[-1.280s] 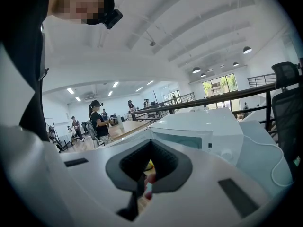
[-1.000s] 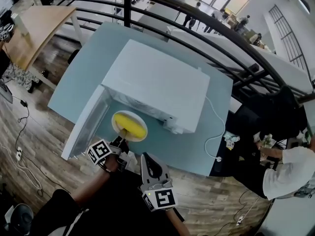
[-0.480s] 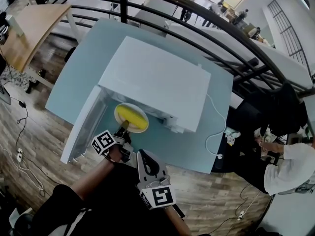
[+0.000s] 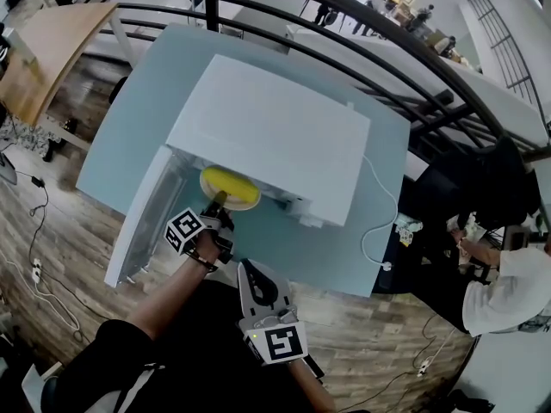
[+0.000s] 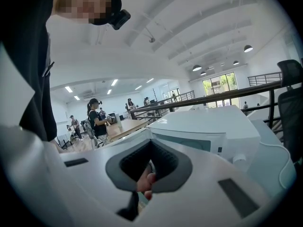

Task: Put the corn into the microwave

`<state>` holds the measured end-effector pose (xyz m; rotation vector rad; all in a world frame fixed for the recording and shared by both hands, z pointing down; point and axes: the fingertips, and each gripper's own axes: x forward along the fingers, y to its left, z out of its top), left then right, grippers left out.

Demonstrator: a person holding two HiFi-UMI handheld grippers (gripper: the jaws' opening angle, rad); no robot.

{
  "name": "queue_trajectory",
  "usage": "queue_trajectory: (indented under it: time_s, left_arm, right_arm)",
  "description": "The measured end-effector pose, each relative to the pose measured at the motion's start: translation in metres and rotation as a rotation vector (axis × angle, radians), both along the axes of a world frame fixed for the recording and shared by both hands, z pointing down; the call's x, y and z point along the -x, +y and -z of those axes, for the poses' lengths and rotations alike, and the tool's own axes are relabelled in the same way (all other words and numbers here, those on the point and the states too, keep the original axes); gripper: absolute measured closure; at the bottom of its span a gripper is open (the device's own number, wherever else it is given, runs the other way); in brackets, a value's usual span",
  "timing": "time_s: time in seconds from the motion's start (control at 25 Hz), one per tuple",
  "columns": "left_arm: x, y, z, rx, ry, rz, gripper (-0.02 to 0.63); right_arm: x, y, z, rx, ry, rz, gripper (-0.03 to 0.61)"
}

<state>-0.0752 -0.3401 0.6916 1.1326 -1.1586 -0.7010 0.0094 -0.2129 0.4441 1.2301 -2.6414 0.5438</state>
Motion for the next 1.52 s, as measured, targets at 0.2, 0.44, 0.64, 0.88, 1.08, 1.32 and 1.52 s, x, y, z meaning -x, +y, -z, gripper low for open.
queue_trajectory:
  time_s: [0.2,0.44,0.64,0.88,1.08,1.32,1.52]
  left_arm:
    - [-0.001,-0.010,-0.007,0.025,0.005,0.009,0.584]
    - [-0.002,-0.019,-0.018,0.058,0.008,0.026,0.583]
    - [-0.005,-0.024,-0.027,0.078,0.006,0.026,0.583]
    - [-0.007,-0.031,-0.032,0.081,0.008,0.033,0.584]
    - [-0.004,-0.034,-0.035,0.095,-0.023,0.040,0.584]
    - [-0.007,-0.040,-0.039,0.126,-0.061,0.020,0.584]
    - [-0.009,-0.046,-0.039,0.114,-0.080,-0.016,0.584]
  right_arm:
    - [-0.001,-0.001,-0.002,0.005,0.010,-0.005,0.569]
    - [-0.011,-0.005,-0.004,0.009,0.013,-0.036,0.569]
    - [-0.014,-0.008,-0.009,0.021,0.021,-0.049,0.569]
    - [-0.018,-0.010,-0.014,0.036,0.026,-0.067,0.569]
    - [-0.025,-0.012,-0.019,0.048,0.018,-0.087,0.569]
    - [-0.025,-0.013,-0.021,0.052,0.015,-0.095,0.569]
    - [-0.025,-0.014,-0.025,0.063,0.016,-0.094,0.569]
